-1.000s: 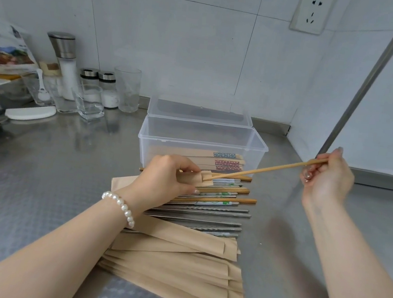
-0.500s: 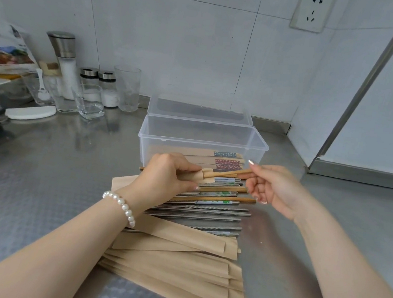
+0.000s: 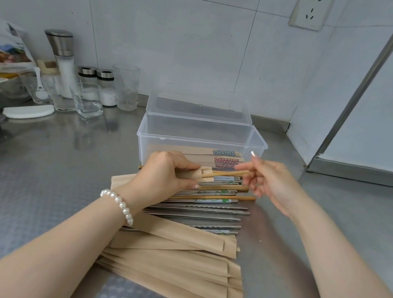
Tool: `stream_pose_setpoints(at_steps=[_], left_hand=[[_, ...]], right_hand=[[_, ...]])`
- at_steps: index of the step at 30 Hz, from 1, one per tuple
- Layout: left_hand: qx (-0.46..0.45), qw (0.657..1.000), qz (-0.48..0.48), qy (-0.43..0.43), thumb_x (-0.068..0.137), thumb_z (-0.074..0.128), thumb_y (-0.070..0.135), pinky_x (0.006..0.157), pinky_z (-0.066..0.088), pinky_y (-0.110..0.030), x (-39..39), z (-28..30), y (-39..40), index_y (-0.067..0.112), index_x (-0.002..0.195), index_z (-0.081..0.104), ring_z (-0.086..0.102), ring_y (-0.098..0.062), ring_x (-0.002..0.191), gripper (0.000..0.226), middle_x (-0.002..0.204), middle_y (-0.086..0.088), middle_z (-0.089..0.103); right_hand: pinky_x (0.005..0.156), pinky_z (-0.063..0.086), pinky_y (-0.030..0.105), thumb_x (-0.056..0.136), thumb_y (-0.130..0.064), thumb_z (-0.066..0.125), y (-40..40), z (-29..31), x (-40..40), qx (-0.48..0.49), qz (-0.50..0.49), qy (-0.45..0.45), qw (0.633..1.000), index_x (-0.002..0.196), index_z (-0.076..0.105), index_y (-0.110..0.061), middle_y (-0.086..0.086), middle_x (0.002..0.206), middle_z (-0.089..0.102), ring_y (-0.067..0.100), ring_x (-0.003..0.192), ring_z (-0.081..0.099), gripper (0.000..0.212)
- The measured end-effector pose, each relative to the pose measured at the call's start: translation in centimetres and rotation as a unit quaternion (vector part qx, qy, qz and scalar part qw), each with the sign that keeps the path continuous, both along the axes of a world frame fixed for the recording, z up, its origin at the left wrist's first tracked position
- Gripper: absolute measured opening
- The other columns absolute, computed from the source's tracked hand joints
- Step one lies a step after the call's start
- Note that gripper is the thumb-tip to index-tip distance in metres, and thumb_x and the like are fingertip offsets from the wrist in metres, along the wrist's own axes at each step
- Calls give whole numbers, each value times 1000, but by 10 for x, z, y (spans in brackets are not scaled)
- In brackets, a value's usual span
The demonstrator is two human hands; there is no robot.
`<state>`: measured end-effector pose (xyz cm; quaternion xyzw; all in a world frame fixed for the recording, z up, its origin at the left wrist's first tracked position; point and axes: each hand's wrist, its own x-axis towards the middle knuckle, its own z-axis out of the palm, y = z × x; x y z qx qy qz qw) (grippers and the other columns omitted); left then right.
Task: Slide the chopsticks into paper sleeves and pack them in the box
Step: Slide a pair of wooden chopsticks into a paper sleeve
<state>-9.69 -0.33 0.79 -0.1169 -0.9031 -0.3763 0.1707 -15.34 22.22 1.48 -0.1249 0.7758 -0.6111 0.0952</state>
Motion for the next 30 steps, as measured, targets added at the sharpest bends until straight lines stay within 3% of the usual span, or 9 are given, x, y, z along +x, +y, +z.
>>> stream_pose_setpoints(at_steps=[3,8,15,23,27,30], left_hand=[[-1,1000,16,3,67,80,15,82,44,-20,-1,1,-4,12,108,68,57,-10,83,43,87,5,63],[-3,1000,28,8,67,79,15,83,44,-19,-2,1,-5,12,108,68,59,-11,85,42,89,3,65],[-9,1000,24,14,67,79,15,82,44,-20,-2,0,-6,14,107,68,57,-10,83,41,85,7,61],[-14,1000,10,-9,67,80,17,85,42,-20,-2,-3,-3,14,108,68,58,-11,87,43,88,7,63],[-24,1000,7,-10,67,80,18,84,42,-18,-2,-3,-2,14,108,68,58,-11,87,42,88,7,62],[-27,1000,6,-12,67,80,18,85,43,-20,-3,-4,-2,13,107,68,59,-12,87,43,89,7,62]], right_hand=[[53,38,7,88,-9,60,6,-7,-9,114,-78,121,983,80,69,-11,-3,64,59,4,56,50,12],[57,34,24,79,-8,71,11,-17,-15,260,-51,110,958,67,67,-26,-6,60,58,11,57,42,22],[57,35,22,74,-13,76,14,-6,-8,261,-22,94,960,60,67,-23,-2,59,56,9,57,42,20],[72,44,27,71,-12,78,12,-6,-7,272,18,69,960,65,71,-26,5,74,68,13,69,54,17],[55,37,10,74,-8,75,10,-4,-6,280,36,55,958,69,69,-24,-4,62,54,7,58,45,18],[50,34,6,77,-4,72,10,-3,-5,300,65,39,951,71,67,-22,-6,61,50,4,55,42,20]])
